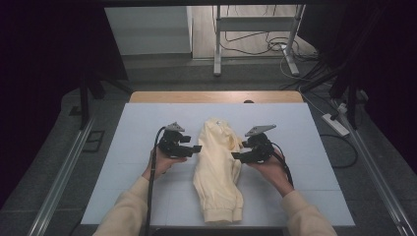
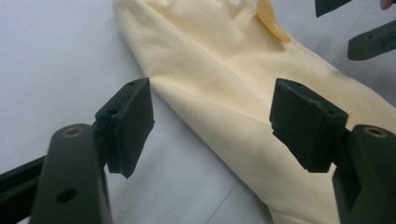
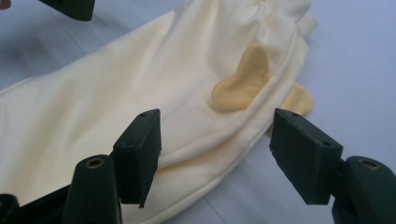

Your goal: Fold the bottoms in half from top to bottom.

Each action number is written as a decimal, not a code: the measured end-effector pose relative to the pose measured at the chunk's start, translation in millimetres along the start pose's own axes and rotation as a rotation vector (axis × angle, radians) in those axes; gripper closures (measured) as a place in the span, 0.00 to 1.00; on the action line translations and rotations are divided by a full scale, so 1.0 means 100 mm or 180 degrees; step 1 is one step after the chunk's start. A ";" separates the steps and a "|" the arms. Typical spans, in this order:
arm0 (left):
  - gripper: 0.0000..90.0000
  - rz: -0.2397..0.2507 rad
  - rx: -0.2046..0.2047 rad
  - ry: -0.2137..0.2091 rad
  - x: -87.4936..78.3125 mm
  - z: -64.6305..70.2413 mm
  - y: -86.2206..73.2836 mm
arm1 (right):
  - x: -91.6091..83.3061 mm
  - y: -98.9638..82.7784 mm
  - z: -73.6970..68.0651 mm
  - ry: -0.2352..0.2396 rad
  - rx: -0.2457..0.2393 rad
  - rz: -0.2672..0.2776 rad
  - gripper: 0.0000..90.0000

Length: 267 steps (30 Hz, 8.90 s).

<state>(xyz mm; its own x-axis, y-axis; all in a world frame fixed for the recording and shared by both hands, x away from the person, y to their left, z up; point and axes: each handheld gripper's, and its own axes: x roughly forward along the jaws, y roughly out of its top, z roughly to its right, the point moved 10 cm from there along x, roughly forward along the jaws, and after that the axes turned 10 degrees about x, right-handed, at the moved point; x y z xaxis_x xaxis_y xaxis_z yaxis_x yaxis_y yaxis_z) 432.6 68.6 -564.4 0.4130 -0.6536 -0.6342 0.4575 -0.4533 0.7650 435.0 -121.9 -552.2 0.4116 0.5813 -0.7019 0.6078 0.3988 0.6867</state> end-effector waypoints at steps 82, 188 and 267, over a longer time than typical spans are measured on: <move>0.83 -0.0506 -0.0116 -0.0162 0.67 -0.28 0.05 | 0.81 0.29 0.32 0.0218 0.0234 -0.0359 0.75; 0.91 0.0028 0.0550 0.0271 -0.25 -0.49 1.19 | 0.07 1.43 0.21 -0.0079 -0.0455 0.0242 0.84; 0.91 -0.0011 0.0533 -0.0006 0.01 -0.16 0.58 | 0.25 0.85 0.21 0.0103 -0.0440 0.0192 0.83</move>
<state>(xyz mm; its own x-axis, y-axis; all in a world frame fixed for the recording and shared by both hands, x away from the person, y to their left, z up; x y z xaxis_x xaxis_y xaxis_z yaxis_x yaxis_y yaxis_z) 471.7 51.1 -522.8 0.4101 -0.6528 -0.6369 0.3214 -0.5501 0.7708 511.5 -88.7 -515.3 0.4211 0.6288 -0.6536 0.4823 0.4551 0.7485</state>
